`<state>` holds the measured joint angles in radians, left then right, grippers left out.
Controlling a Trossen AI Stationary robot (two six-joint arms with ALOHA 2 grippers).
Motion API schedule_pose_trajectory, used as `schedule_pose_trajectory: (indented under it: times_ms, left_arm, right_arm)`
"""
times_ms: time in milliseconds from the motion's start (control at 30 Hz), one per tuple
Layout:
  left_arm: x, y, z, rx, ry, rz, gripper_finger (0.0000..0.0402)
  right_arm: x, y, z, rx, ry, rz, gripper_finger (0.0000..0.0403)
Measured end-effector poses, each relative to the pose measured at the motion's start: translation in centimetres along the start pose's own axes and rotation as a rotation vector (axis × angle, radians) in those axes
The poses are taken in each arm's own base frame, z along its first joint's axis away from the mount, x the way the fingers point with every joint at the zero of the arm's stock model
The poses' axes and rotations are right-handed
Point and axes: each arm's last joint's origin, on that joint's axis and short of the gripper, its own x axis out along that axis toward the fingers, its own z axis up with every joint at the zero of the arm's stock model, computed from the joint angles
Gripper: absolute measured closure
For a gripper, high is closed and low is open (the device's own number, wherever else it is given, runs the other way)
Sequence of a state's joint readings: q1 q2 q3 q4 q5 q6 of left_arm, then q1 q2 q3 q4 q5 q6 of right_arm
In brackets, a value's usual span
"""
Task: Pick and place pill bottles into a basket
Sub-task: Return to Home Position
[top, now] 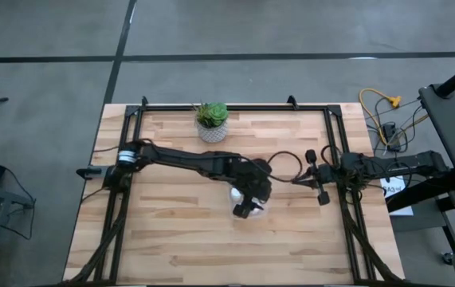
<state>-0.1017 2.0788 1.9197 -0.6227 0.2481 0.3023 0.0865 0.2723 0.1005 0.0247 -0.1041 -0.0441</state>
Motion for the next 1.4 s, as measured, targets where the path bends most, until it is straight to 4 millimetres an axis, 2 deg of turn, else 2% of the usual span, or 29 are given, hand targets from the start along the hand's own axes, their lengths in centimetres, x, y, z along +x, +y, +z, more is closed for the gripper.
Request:
schedule_pose_trajectory:
  times_ms: [133, 267, 367, 533, 633, 800, 1067, 1200, 1400]
  left_arm:
    - [-2.2, -0.6, -0.1, 0.015, -0.051, 0.017, 0.0242]
    - [-5.2, -1.7, -0.8, 0.032, -0.105, 0.036, 0.0300]
    - [-7.1, -2.7, -2.4, 0.055, -0.204, 0.065, 0.0339]
    - [-9.6, -4.9, -7.4, 0.095, -0.391, 0.125, 0.0391]
    - [-11.6, -6.1, -10.2, 0.087, -0.510, 0.193, 0.0398]
    - [-13.9, -7.8, -14.8, 0.029, -0.555, 0.281, 0.0397]
    - [-15.1, -10.0, -21.2, -0.036, -0.612, 0.345, 0.0401]
    - [-15.7, -10.6, -23.4, -0.076, -0.623, 0.384, 0.0401]
    - [-17.1, -11.6, -25.3, -0.070, -0.674, 0.404, 0.0401]
  right_arm:
    - [-0.3, 0.0, 0.4, -0.042, -0.049, -0.001, 0.0394]
    - [-0.7, 0.1, 0.5, -0.056, -0.088, -0.005, 0.0394]
    - [-0.9, 0.1, 0.4, -0.080, -0.117, -0.009, 0.0394]
    - [-1.1, 0.1, -0.6, -0.083, -0.135, -0.037, 0.0394]
    - [-1.2, 0.0, -0.8, -0.076, -0.136, -0.069, 0.0394]
    - [-1.3, -0.1, -0.7, -0.071, -0.154, -0.119, 0.0394]
    - [-1.4, -0.4, -0.8, -0.013, -0.149, -0.201, 0.0394]
    - [-1.4, -0.4, -0.9, 0.000, -0.134, -0.219, 0.0394]
    - [-1.4, -0.5, -0.9, 0.021, -0.135, -0.244, 0.0394]
